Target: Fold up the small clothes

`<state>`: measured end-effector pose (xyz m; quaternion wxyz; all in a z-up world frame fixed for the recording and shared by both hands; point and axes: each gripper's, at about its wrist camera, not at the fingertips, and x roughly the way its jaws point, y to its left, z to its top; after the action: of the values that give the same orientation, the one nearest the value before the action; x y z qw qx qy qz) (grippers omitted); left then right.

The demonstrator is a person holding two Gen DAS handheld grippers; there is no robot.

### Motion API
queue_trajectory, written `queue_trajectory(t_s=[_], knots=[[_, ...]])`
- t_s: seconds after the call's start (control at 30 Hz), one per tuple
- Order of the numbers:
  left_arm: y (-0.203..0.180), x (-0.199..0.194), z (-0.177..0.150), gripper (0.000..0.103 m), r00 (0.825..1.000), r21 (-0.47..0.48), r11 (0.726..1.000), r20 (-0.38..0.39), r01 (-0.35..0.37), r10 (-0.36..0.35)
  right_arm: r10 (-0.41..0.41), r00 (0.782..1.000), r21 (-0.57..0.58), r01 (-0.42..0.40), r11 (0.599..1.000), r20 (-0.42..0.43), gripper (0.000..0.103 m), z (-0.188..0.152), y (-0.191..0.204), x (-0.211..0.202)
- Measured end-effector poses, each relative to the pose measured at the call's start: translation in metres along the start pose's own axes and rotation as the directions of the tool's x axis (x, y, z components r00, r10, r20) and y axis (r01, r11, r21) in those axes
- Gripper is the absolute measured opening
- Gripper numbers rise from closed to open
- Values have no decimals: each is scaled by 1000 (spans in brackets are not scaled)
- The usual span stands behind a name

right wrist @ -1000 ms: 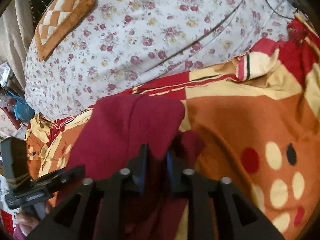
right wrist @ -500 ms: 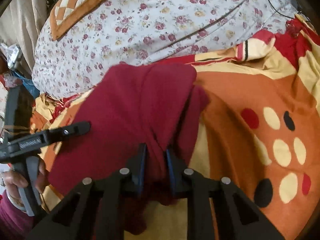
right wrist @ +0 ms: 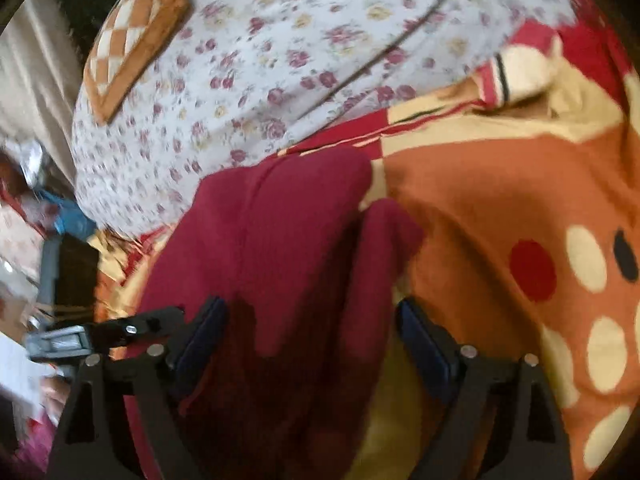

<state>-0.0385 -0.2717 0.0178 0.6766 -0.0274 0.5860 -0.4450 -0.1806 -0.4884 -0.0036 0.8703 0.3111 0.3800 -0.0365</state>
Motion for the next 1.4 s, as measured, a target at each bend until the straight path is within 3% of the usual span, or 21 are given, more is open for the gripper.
queue_trajectory(t_s=[0.13,0.23,0.3,0.53,0.63,0.8,0.97,1.2,1.3,1.4], knots=[[-5,0,-1,73,999,9,999,10,-31,31,-4,1000,-31,4,1000,-9,90,-3,12,4],[-10,-1,-4,73,998,21,998,26,-65,64,-28,1000,-63,27,998,-4,82,-6,17,1],[-12,-1,-5,73,996,27,996,35,-80,79,-19,1000,-55,19,998,1,70,-5,15,-2],[-15,0,-6,72,993,34,994,50,-107,105,-21,1000,-45,21,999,9,62,-6,12,-4],[-17,-3,-8,64,993,40,993,62,-108,105,-20,1000,-58,21,998,11,54,-6,16,-6],[-21,-23,-16,40,989,53,994,114,-96,89,15,1000,-70,-14,997,11,39,-2,27,-16],[-24,-61,-29,35,988,53,995,137,-79,71,105,994,-85,-105,991,-4,37,1,54,-30],[-3,-121,-69,35,971,8,984,163,-177,173,198,976,-160,-210,964,-91,37,-23,111,-20],[23,-118,-84,37,967,-52,976,139,-209,215,179,974,-176,-202,963,-138,42,-39,124,3],[51,-103,-93,49,976,-142,974,105,-177,193,81,987,-213,-110,971,-140,56,-52,123,18]])
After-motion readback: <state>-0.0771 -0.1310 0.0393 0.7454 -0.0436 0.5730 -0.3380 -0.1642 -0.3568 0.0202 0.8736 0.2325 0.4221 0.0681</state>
